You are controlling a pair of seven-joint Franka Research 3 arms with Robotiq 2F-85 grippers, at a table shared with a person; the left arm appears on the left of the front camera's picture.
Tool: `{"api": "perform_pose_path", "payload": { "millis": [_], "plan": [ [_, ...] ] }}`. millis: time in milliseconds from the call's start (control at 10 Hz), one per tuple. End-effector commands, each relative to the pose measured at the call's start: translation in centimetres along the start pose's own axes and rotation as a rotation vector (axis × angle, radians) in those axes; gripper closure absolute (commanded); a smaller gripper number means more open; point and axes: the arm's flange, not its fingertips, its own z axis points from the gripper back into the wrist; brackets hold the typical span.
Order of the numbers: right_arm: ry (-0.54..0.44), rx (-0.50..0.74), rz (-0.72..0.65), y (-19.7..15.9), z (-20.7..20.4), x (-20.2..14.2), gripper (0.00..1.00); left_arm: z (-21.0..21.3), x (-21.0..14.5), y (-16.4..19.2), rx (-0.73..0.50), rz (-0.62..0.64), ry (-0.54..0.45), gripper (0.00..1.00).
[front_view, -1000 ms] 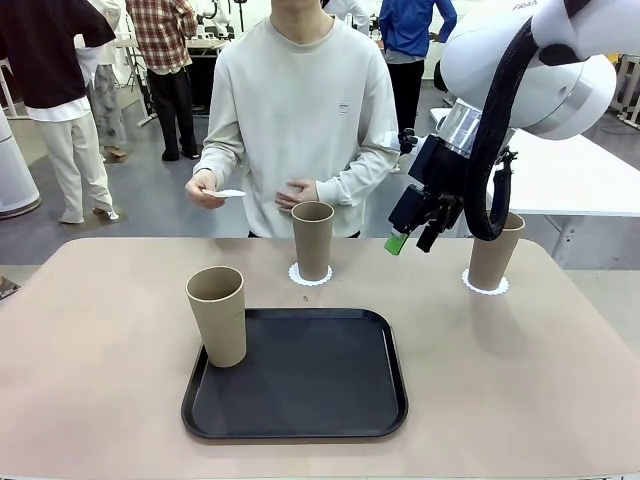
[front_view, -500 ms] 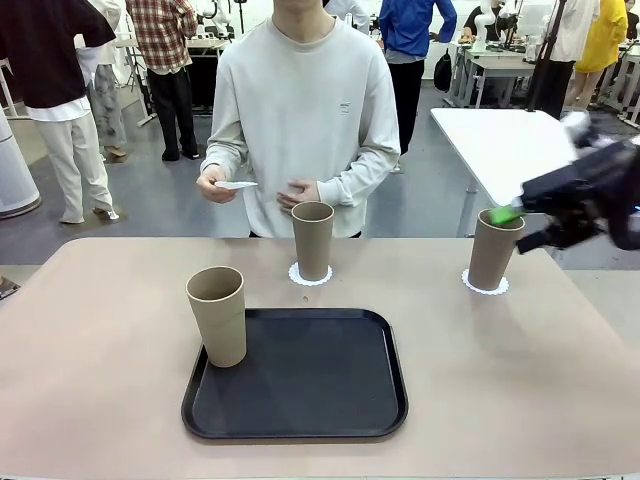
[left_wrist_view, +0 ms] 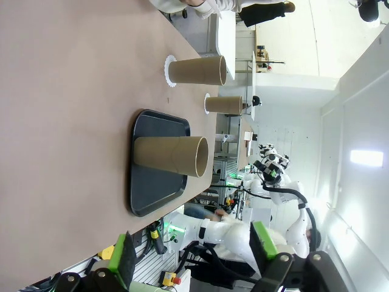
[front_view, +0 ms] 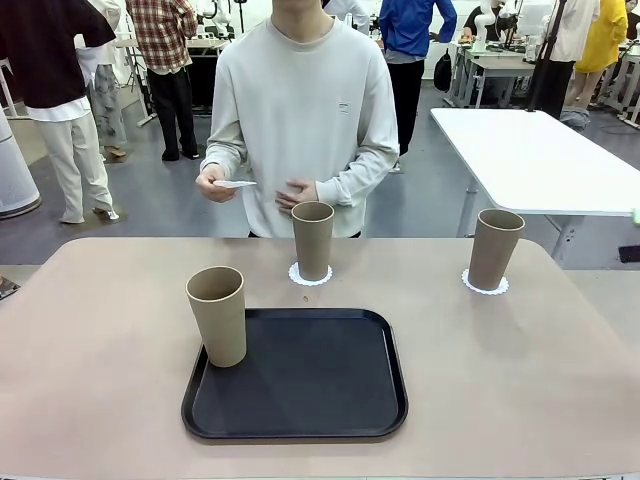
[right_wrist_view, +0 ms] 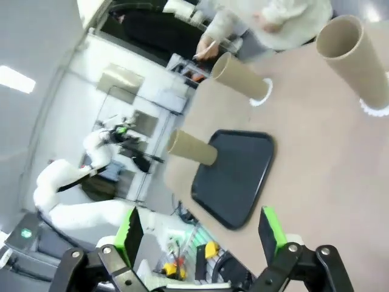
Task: Place coasters on the table and set cups on them.
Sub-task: Take one Reusable plastic cup from the Flat Tray and place it on a coaster set by the human.
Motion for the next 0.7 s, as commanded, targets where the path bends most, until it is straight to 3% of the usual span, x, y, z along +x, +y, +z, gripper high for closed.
{"api": "perform_pose_path", "payload": {
  "millis": [0,600],
  "plan": [
    [0.072,0.055,0.007,-2.1,1.5,-1.4,0.0,0.2,0.0,-0.2,-0.022,-0.007,-0.005,0.0],
    [0.143,0.085,-0.149,-6.8,4.5,1.4,0.0,0.2,0.0,-0.2,-0.022,-0.007,-0.005,0.0]
  ]
}}
